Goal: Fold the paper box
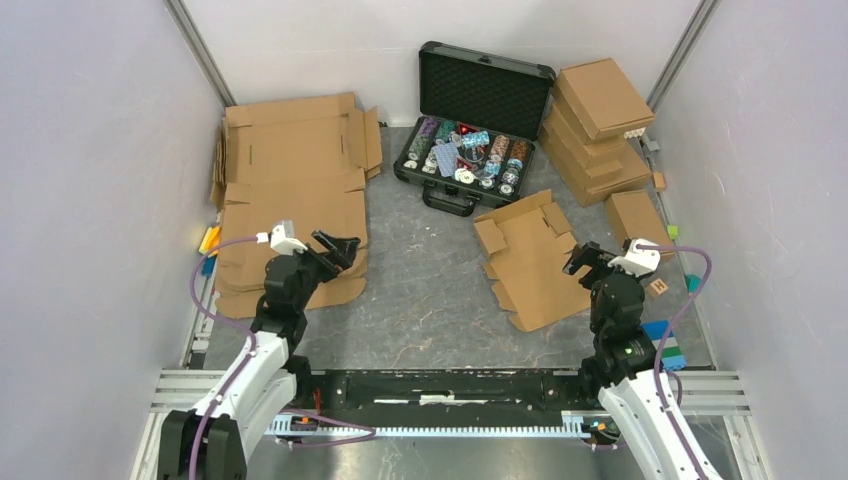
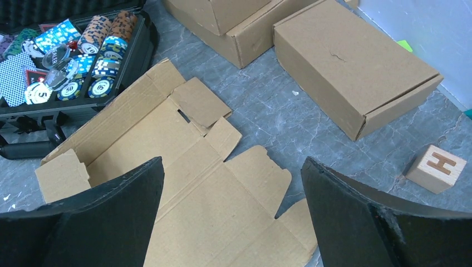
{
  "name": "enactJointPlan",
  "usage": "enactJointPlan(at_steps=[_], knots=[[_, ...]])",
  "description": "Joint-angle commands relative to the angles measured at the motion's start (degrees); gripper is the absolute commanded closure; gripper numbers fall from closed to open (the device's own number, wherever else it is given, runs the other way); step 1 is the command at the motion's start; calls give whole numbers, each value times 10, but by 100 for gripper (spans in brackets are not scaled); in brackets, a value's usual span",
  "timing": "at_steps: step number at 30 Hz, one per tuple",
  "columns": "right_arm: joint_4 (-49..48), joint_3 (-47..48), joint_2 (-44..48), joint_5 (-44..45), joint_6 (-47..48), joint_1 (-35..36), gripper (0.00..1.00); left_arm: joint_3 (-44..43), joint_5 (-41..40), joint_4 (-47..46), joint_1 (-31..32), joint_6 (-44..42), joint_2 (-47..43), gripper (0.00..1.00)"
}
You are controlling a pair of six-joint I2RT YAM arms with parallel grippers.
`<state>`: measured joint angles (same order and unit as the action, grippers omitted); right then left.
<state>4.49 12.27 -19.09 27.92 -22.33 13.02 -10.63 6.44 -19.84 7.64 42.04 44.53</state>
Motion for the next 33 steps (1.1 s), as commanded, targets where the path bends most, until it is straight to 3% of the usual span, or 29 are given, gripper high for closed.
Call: enactJointPlan(at_steps=[1,9,15,18,25,33], knots=[[-39,-15,5,6,24,0,2,11,-1,-22,1,3,-22,0],[-128,-29,-30,-153,75,1,2,-2,47,-25,2,-7,16,0],[-169,54,-204,-304,124,7,2,-8,114,-75,3,0,59,0],[-152,118,-317,-309,140,48,2,-11,133,-93,11,4,67,0],[-150,216,-471,-237,177,149,5,-12,142,-110,21,5,86,0],[-129,265,-537,-214,159,162,2,-18,164,-131,26,13,109,1]])
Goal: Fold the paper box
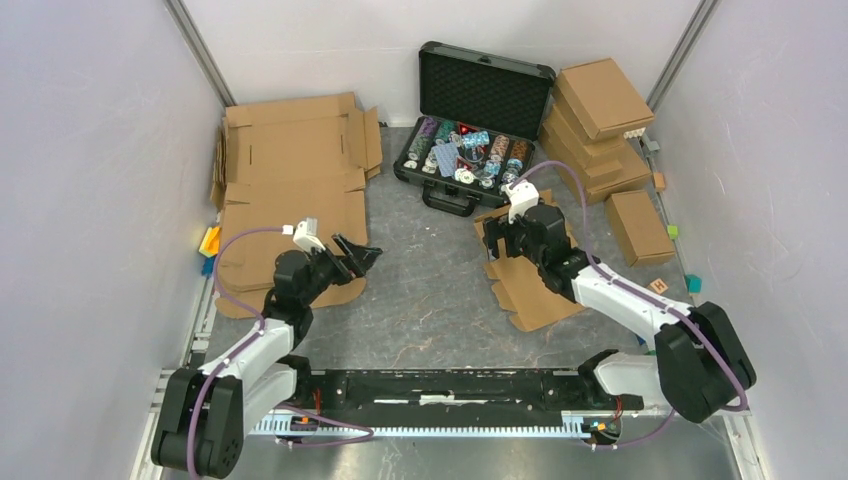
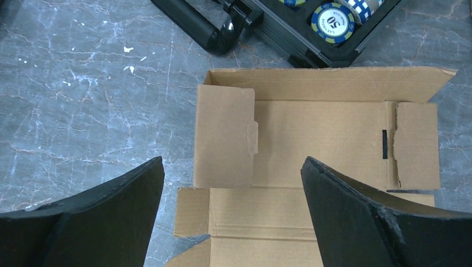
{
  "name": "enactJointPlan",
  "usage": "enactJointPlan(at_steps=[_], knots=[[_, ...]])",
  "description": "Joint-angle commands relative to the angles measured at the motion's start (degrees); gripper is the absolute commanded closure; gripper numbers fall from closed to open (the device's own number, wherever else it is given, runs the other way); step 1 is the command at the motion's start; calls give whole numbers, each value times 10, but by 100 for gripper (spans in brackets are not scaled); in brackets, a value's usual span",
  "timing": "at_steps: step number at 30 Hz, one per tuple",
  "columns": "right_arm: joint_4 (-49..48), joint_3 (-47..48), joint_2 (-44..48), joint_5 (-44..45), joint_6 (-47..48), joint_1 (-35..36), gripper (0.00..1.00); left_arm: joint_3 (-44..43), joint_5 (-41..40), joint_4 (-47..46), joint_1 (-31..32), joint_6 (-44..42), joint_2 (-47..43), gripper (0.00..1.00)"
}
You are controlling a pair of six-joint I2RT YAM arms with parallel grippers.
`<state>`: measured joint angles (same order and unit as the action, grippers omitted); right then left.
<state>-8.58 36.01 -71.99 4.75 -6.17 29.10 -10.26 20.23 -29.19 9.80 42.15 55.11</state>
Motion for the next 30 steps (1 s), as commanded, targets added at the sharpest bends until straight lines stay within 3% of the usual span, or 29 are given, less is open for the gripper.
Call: enactJointPlan(at_steps=[1,4,7,9,20,25,30], knots=[[10,35,-16,18,-8,1,2,-21,25,-37,5,12,2,1],[42,63,-49,-9,-35,-16,2,-21,25,-37,8,12,1,1],[-8,40,-67,-142,-84,-75,2,-22,24,-39,12,11,6,0],[-33,33,-78,-184,-104,-98,2,-25,26,-39,14,9,12,0],[-98,53,-162,-329,-165,-108,5,-33,32,-42,20,7,33,0],[-104,53,-161,-344,-152,-94,28,-36,36,-42,24,6,39,1],[-60,78,-177,-309,-108,-61,66,-37,35,-43,28,0,39,2]])
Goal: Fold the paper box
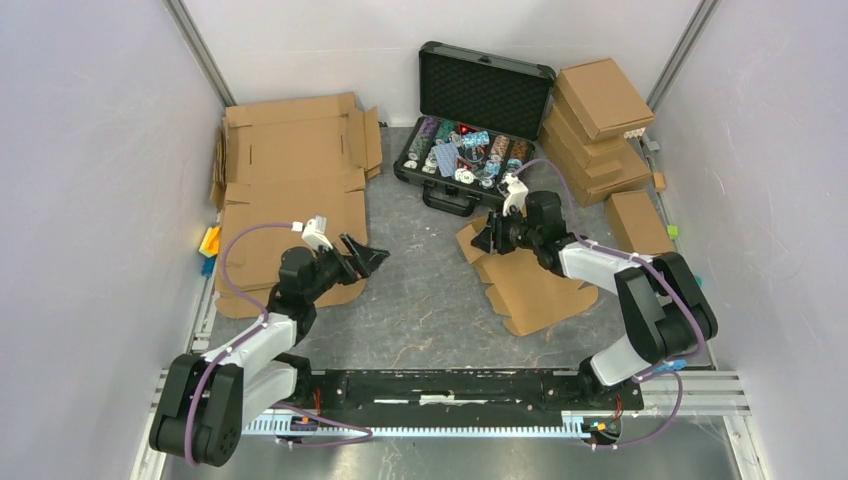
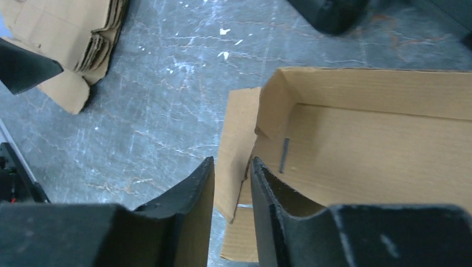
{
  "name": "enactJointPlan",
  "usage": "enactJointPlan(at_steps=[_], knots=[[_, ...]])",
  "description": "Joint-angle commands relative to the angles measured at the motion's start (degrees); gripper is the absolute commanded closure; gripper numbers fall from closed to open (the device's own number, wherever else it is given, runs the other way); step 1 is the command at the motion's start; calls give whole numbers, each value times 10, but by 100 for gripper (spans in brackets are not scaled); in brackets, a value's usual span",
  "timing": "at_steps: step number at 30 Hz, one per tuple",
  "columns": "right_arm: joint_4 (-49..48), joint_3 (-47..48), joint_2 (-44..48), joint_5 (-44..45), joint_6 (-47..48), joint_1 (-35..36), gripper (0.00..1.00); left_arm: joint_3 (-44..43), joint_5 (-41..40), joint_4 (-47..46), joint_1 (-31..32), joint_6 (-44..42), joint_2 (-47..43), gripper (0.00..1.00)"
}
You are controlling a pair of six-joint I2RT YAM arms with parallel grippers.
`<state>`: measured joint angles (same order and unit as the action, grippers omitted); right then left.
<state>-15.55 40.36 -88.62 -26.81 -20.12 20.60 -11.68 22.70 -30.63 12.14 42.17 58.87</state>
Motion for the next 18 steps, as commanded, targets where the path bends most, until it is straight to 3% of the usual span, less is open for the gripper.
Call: enactJointPlan(at_steps=[1,4,12,13,14,16,18], knots=[[15,39,-16,8,39,32,72,-24,10,-28,6,-2,2,2],[37,55,-21,6,72,59,87,-26,12,-28,9,-7,5,3],[111,47,34,67,166,132,95,-70,-7,20,56,-48,30,4],[112,41,39,76,167,132,91,-77,-12,27,66,-53,36,4],[112,38,44,89,167,133,81,-86,-16,36,73,-57,41,4],[114,37,52,123,165,132,51,-96,-25,48,86,-59,44,4],[114,37,59,156,157,132,38,-101,-32,57,93,-63,42,4]])
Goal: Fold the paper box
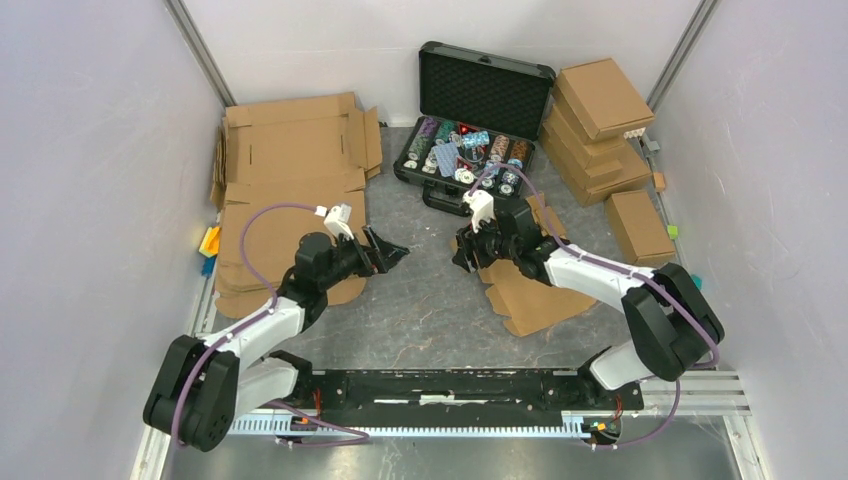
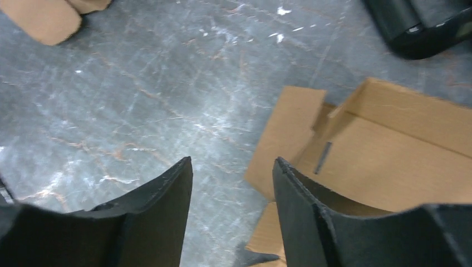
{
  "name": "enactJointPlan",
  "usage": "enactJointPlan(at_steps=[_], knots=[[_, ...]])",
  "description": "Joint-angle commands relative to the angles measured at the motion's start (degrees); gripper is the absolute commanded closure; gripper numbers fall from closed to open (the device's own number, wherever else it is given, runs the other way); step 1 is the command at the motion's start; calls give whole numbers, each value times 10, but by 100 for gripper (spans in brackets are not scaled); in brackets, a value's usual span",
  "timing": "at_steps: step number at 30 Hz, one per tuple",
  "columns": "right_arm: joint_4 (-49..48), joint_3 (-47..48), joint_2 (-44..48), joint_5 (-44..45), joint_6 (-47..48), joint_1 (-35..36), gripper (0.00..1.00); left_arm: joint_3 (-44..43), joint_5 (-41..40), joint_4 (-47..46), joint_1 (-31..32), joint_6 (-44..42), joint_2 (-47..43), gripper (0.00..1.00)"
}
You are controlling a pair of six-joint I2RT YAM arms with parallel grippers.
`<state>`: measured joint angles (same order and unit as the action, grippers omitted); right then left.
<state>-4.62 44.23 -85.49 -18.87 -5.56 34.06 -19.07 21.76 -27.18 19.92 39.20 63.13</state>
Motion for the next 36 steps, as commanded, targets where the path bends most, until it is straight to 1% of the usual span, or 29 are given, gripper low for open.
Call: enactJointPlan(at_steps=[1,4,5,8,10,11,12,13,14,16,17,18,19,21,24,27,30,31,32,33,34,35,36], knots=[[-1,-6,34,86,7,-2,32,-28,-26,28,16,-34,-6,4],[-8,-10,43,138,-11,-3,16,-27,-38,44,16,-37,-20,4],[-2,-3,37,151,-15,-5,14,-26,-43,48,16,-38,-24,4],[24,32,-9,133,-21,-13,15,-25,-51,59,15,-33,-33,4],[21,45,-34,102,-25,-13,19,-26,-57,67,16,-30,-37,4],[15,46,-45,92,-30,-13,23,-25,-60,72,16,-28,-39,4],[10,48,-53,82,-34,-13,31,-25,-64,77,16,-26,-41,4],[5,48,-59,71,-36,-13,41,-26,-67,81,15,-23,-42,4],[-3,47,-61,56,-36,-12,55,-27,-70,87,16,-18,-43,4],[-12,44,-57,28,-19,-2,80,-33,-68,105,16,-11,-43,4],[-6,45,-53,16,-7,6,86,-37,-66,111,16,-8,-43,4],[5,49,-51,10,5,17,94,-39,-64,115,16,-4,-43,4],[18,51,-48,-2,14,28,99,-41,-61,119,16,-3,-43,4],[38,47,-37,-34,29,47,100,-44,-53,117,16,-5,-41,4],[64,22,-4,-49,45,79,100,-51,-40,101,16,-15,-23,4],[75,-3,34,-46,44,95,96,-74,-34,117,17,-25,10,4],[100,-13,64,-68,58,106,93,-107,-25,138,28,-39,55,5],[117,-13,71,-72,71,110,85,-120,-24,148,36,-45,72,6],[131,-13,81,-67,76,113,73,-138,-24,162,49,-56,86,6],[143,-16,91,-51,75,114,54,-154,-27,177,61,-68,102,6],[149,-23,107,-23,72,114,40,-176,-38,197,77,-80,115,6],[151,-32,126,5,66,113,30,-195,-49,214,91,-90,128,6],[153,-38,142,39,60,113,24,-210,-58,230,102,-100,142,6]])
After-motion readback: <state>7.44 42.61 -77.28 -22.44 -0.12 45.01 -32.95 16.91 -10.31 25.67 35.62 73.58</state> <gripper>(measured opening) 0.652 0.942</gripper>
